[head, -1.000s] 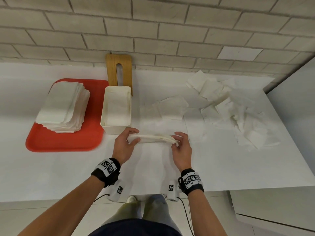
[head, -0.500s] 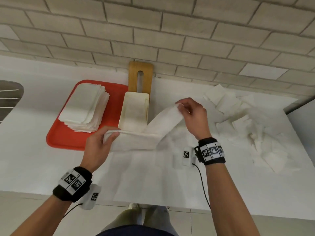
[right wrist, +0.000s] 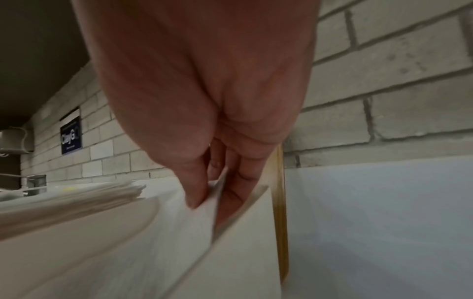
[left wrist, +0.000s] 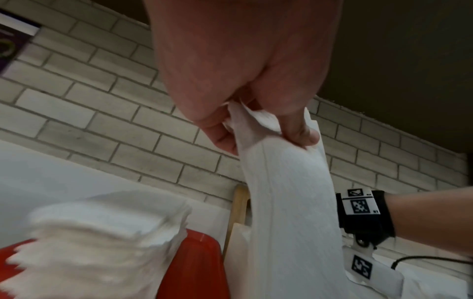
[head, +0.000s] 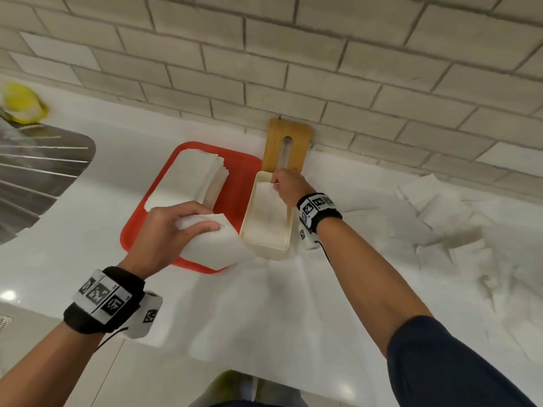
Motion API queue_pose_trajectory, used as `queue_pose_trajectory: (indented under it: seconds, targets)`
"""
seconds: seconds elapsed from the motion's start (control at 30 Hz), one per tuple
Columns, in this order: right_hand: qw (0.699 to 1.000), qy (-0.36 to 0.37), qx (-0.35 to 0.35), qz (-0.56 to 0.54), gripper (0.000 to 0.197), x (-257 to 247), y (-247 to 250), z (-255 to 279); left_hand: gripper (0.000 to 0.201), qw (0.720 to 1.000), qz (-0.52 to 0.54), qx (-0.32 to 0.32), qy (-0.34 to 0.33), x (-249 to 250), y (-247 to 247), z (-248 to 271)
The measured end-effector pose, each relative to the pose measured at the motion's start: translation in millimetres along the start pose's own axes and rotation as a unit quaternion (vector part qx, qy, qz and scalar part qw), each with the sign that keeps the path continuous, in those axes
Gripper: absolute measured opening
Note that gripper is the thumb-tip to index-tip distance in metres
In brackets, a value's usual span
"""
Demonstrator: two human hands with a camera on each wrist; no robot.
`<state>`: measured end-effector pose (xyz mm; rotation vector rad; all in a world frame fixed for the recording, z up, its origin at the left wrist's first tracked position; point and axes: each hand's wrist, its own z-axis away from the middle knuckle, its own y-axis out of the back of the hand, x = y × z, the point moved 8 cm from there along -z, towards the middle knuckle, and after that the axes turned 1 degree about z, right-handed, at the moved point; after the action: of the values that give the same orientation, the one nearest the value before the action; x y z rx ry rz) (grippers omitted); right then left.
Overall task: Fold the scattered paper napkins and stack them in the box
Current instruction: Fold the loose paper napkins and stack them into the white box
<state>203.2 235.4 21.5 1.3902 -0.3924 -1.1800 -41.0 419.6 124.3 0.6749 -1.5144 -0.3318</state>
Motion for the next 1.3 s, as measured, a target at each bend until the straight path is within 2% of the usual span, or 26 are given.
queue_pose_trajectory:
  seconds: [0.07,0.1,0.17,0.23,0.27,0.4,0.43,0.5,0.57,0.6,0.67,0.73,0.8,0.83,0.9,0.97,1.03,1.1,1.17,1.23,1.3]
  targets:
    - [0.999,0.009,0.031,0.022,0.029,-9,14,13,0.014,1.0,-0.002,-0.028,-0.011,11,-6,-16]
    - [0.998,0.024,0.062,-0.002,0.033,-17,27,26,0.013,0.999,0.001,-0.046,-0.023,19,-9,-25]
    - [0.978,0.056,0.093,-0.176,0.036,-37,49,63,0.007,0.996,0.001,-0.07,-0.054,38,-15,-44]
    - [0.922,0.068,0.061,-0.375,0.038,-57,48,106,0.012,0.993,-0.02,-0.059,-0.103,57,-17,-65]
    - [0.906,0.074,0.073,-0.41,0.038,-63,44,126,0.016,0.99,-0.03,-0.051,-0.128,67,-19,-75]
    - [0.868,0.076,0.224,-0.437,0.05,-57,16,173,0.024,0.988,-0.043,-0.03,-0.146,90,-32,-118]
    - [0.869,0.08,0.255,-0.417,0.047,-56,12,176,0.024,0.987,-0.052,-0.017,-0.154,93,-37,-125]
    - [0.889,0.078,0.292,-0.344,0.036,-55,9,174,0.024,0.981,-0.069,0.013,-0.181,100,-46,-132]
    - [0.907,0.039,0.307,-0.285,0.026,-44,2,156,0.025,0.976,-0.069,0.047,-0.199,98,-53,-132]
    - [0.919,0.009,0.296,-0.261,0.024,-37,-6,143,0.026,0.977,-0.064,0.058,-0.195,94,-55,-130]
    - [0.952,-0.055,0.219,-0.206,0.03,-25,-28,113,0.025,0.98,-0.066,0.062,-0.176,82,-63,-123]
    - [0.978,-0.105,0.091,-0.155,0.052,-17,-57,90,0.022,0.984,-0.075,0.05,-0.154,70,-74,-111]
    - [0.99,-0.117,0.016,-0.075,0.067,-20,-66,83,0.02,0.987,-0.065,0.041,-0.14,63,-87,-96]
    - [0.994,-0.1,0.004,-0.035,0.067,-25,-62,84,0.019,0.988,-0.06,0.04,-0.14,61,-93,-88]
    - [0.994,-0.107,0.012,-0.03,0.061,-23,-47,90,0.018,0.988,-0.044,0.044,-0.142,58,-103,-73]
    - [0.987,-0.138,0.058,-0.064,0.048,1,-15,101,0.018,0.989,-0.031,0.052,-0.135,52,-109,-59]
    - [0.976,-0.17,0.108,-0.076,0.033,46,18,111,0.016,0.991,-0.023,0.053,-0.124,46,-117,-48]
    - [0.974,-0.196,0.102,-0.045,0.033,105,37,112,0.015,0.992,-0.019,0.039,-0.118,44,-130,-39]
    - [0.967,-0.253,0.032,0.002,0.052,170,33,115,0.015,0.992,-0.018,0.015,-0.122,47,-145,-32]
    - [0.947,-0.319,-0.032,0.022,0.087,221,18,129,0.015,0.991,-0.015,-0.01,-0.13,52,-161,-26]
    - [0.943,-0.331,-0.042,0.001,0.11,245,2,140,0.015,0.991,-0.009,-0.033,-0.131,57,-177,-20]
